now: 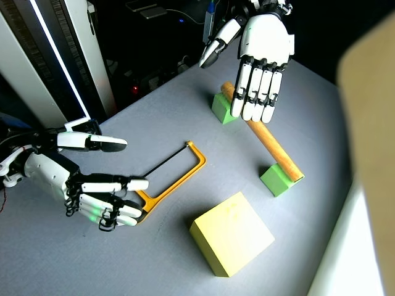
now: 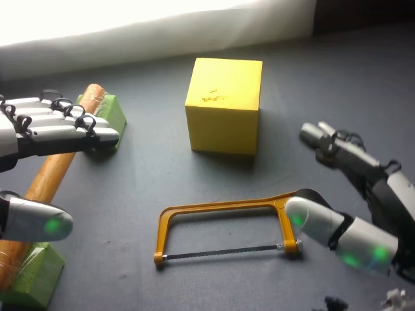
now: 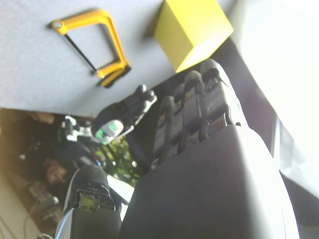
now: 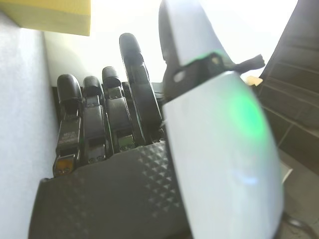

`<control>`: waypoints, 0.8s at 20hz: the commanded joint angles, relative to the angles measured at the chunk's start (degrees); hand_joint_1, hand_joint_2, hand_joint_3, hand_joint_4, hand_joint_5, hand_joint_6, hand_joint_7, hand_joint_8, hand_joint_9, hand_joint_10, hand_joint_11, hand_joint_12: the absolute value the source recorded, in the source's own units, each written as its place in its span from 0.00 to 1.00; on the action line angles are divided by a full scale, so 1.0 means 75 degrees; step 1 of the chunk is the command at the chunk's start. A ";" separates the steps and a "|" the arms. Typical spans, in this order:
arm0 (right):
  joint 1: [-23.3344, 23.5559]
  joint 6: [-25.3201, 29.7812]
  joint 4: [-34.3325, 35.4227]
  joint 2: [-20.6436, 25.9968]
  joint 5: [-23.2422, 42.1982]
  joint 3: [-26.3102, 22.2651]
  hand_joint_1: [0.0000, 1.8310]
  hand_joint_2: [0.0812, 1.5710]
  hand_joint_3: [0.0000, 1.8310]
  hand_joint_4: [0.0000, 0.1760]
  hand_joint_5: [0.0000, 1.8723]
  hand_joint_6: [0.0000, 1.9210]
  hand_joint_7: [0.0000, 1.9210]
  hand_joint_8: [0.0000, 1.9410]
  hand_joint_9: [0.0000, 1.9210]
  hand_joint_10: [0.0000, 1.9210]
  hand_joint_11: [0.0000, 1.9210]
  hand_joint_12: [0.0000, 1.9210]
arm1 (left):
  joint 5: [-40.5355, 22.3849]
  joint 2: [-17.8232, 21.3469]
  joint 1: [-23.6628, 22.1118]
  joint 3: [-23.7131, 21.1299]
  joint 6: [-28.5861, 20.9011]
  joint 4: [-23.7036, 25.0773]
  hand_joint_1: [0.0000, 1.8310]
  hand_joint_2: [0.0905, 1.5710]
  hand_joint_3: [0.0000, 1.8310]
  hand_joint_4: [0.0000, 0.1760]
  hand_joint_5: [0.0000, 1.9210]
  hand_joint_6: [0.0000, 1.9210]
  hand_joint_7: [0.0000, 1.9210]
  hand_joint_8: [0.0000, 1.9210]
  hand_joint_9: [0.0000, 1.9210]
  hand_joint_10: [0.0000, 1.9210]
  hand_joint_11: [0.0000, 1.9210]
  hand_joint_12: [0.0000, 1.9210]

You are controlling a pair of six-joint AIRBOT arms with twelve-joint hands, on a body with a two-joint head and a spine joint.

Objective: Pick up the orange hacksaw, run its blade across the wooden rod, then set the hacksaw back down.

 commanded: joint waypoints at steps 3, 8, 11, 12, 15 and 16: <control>0.0642 -0.0117 -0.1168 0.0547 -0.0134 -0.0007 0.33 0.56 0.00 0.00 0.06 0.00 0.01 0.00 0.00 0.00 0.00 0.27 | -0.0705 -0.0085 -0.0019 0.0225 -0.0017 -0.0380 0.00 0.70 0.00 0.00 0.04 0.00 0.04 0.00 0.04 0.00 0.00 0.11; 0.2177 -0.0648 -0.3042 0.1555 -0.2253 0.0000 0.25 0.59 0.01 0.00 0.08 0.01 0.04 0.00 0.05 0.01 0.00 0.38 | -0.1167 -0.0187 0.0196 0.0379 -0.0017 -0.0308 0.00 0.70 0.00 0.00 0.03 0.00 0.03 0.00 0.03 0.00 0.00 0.08; 0.3073 -0.1146 -0.4424 0.1898 -0.2978 0.0140 0.26 0.62 0.00 0.00 0.13 0.01 0.10 0.01 0.11 0.01 0.00 0.47 | -0.1549 -0.0220 0.0248 0.0408 -0.0012 -0.0068 0.00 0.72 0.00 0.00 0.01 0.00 0.01 0.00 0.01 0.00 0.00 0.04; 0.3313 -0.1156 -0.4845 0.1948 -0.3081 0.0248 0.30 0.66 0.00 0.00 0.20 0.01 0.20 0.01 0.22 0.02 0.06 0.56 | -0.1597 -0.0223 0.0248 0.0408 0.0032 -0.0049 0.00 0.76 0.01 0.02 0.03 0.00 0.03 0.00 0.04 0.01 0.01 0.04; 0.3966 -0.1254 -0.6340 0.2106 -0.2967 0.0761 0.29 0.69 0.00 0.00 0.23 0.00 0.25 0.00 0.29 0.02 0.10 0.59 | -0.1702 -0.0274 0.0257 0.0485 0.0146 0.0086 0.00 0.79 0.00 0.14 0.03 0.00 0.04 0.00 0.06 0.00 0.00 0.11; 0.4096 -0.1139 -0.6665 0.2152 -0.2874 0.0882 0.30 0.73 0.00 0.00 0.38 0.03 0.40 0.03 0.40 0.12 0.21 0.70 | -0.1777 -0.0281 0.0268 0.0522 0.0185 0.0241 0.06 0.81 0.00 0.07 0.10 0.01 0.13 0.01 0.18 0.02 0.02 0.44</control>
